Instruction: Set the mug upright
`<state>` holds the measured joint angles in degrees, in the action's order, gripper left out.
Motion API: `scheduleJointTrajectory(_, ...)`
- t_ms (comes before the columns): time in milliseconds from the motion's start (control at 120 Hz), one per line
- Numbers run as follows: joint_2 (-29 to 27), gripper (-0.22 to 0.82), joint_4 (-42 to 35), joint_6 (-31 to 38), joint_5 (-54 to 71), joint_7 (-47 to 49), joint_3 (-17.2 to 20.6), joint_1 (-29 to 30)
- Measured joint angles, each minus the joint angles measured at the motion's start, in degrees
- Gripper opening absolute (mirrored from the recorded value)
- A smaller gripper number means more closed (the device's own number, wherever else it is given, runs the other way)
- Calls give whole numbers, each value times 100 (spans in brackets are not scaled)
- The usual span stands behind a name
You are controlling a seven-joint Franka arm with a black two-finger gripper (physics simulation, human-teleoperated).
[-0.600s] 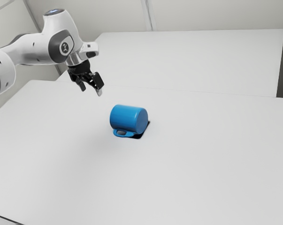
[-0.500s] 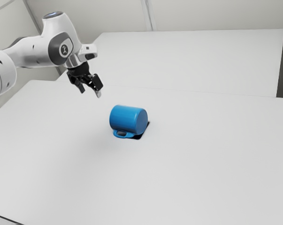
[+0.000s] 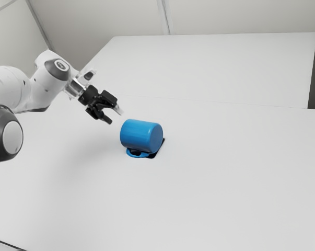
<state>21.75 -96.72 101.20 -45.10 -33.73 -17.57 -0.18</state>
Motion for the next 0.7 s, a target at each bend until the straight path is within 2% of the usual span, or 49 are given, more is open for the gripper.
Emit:
scheduleJointTrajectory(283, 442, 60, -56, -594, -1048, -711, -1, 168)
scheduleJointTrajectory(700, 762, 60, -91, -797, -1679, -1330, -2, 176)
